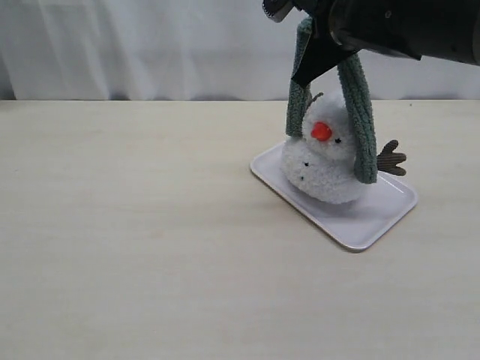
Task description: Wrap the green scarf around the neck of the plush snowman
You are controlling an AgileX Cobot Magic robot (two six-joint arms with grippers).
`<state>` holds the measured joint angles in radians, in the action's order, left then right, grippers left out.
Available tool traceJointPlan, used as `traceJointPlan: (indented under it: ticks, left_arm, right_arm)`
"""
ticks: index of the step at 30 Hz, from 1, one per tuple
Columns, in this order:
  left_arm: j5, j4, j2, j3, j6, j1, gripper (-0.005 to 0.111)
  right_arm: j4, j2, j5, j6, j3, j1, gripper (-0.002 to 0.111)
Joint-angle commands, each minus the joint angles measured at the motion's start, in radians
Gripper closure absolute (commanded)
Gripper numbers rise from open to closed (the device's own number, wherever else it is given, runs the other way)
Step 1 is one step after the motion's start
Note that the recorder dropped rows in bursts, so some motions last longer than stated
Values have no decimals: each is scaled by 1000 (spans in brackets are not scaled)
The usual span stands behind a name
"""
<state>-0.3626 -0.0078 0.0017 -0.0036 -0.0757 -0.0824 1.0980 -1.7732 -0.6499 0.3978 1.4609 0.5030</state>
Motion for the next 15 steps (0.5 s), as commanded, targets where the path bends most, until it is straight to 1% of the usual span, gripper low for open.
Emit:
traceJointPlan:
  ticks: [1, 4, 7, 15]
  left_arm:
    - [9, -1, -2, 4, 3, 2, 107]
    - [9, -1, -2, 4, 3, 2, 107]
    - [9, -1, -2, 4, 3, 2, 107]
    - [9, -1, -2, 4, 3, 2, 107]
  right_arm:
    - [-70, 7, -42, -81, -8, -1, 104]
    - [-76, 7, -42, -98, -24, -1, 104]
    - [-144, 7, -19, -98, -24, 1, 104]
    - [-170, 14, -53, -185, -24, 75, 104]
